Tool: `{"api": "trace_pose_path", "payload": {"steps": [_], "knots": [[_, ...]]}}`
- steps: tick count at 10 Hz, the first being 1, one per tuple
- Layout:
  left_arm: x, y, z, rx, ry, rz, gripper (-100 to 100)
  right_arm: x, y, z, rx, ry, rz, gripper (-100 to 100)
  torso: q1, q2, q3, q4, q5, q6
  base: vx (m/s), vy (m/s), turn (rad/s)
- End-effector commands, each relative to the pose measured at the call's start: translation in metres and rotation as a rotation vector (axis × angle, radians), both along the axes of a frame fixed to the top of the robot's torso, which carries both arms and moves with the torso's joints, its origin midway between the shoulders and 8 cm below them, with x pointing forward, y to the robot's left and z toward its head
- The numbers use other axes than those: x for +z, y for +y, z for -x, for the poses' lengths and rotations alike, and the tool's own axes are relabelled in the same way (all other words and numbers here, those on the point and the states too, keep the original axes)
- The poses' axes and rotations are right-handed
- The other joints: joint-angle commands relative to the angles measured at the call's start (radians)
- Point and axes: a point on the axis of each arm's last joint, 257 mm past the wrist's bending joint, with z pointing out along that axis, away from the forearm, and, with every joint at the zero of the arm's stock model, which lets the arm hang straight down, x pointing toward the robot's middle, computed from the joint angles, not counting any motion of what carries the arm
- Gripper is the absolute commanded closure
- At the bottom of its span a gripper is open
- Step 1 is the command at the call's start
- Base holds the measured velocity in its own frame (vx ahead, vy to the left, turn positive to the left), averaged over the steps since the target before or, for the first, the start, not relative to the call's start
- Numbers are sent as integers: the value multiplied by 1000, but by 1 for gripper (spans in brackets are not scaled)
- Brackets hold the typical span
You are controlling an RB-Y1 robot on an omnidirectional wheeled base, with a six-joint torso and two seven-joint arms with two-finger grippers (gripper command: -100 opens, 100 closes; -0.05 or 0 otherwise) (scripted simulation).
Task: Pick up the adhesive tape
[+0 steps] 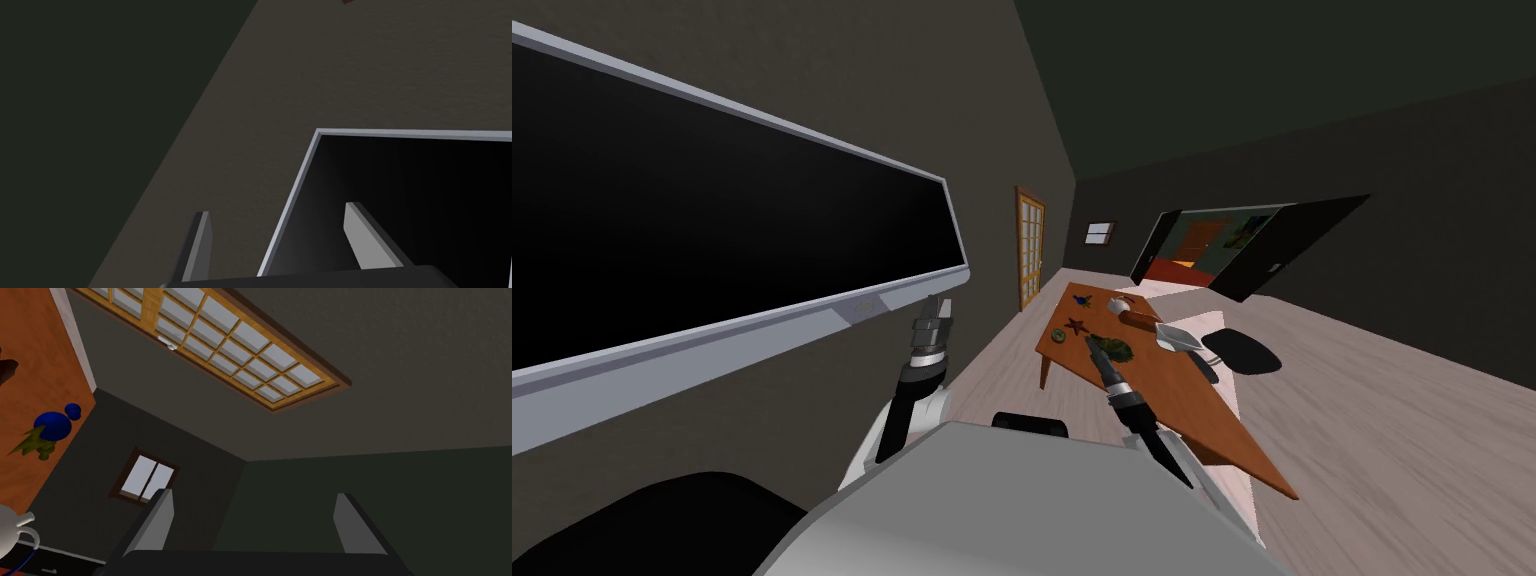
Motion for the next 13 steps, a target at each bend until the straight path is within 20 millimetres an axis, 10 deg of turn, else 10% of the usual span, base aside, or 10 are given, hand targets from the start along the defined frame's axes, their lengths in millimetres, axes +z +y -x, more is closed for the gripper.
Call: {"api": "trace_pose_path", "payload": {"steps": [1,13], "knots": [[0,0,0,0,0,0,0,-25,-8,1,12,44,96,-100,0,0,0,0,0,0,-5,19,254],[0,0,0,0,0,0,0,-165,-80,40,69,314,554,-100,2,-1,-1,0,0,1,8,27,163]]}}
